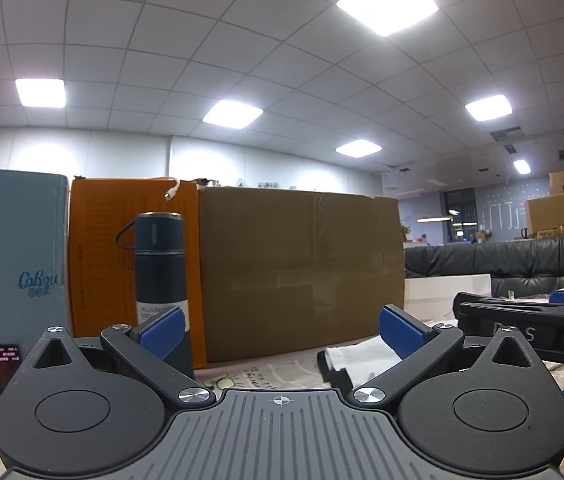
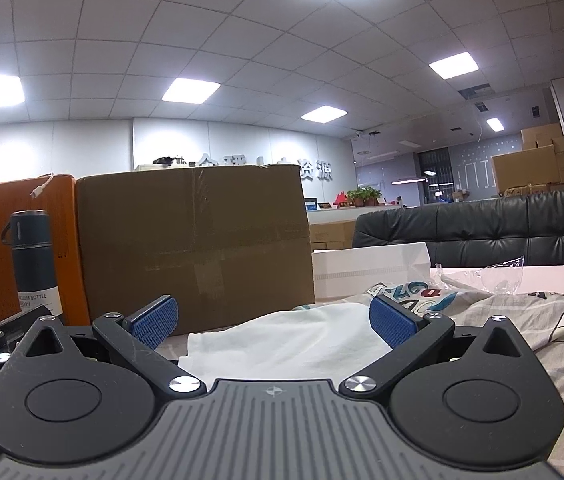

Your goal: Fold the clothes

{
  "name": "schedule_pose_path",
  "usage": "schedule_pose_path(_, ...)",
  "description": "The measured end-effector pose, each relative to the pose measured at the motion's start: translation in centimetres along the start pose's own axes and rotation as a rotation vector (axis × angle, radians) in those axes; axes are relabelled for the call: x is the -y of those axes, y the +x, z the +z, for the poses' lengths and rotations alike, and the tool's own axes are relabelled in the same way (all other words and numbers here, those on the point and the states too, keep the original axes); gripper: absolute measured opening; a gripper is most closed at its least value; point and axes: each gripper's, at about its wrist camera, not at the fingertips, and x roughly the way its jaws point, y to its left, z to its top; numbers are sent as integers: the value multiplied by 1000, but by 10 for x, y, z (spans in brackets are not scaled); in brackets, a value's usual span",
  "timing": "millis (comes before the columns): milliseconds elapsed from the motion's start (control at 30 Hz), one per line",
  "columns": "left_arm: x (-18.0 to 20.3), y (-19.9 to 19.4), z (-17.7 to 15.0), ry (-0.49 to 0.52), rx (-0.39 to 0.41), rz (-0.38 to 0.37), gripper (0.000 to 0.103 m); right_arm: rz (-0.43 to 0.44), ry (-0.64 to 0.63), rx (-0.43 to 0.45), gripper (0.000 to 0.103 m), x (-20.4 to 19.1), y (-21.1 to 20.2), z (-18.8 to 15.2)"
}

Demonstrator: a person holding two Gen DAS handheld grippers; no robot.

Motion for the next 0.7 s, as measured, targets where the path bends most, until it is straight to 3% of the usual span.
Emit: schedule_pose_path(700,-2,3,0,-11,-14,6,103,4,7,-11,103,2,5,0)
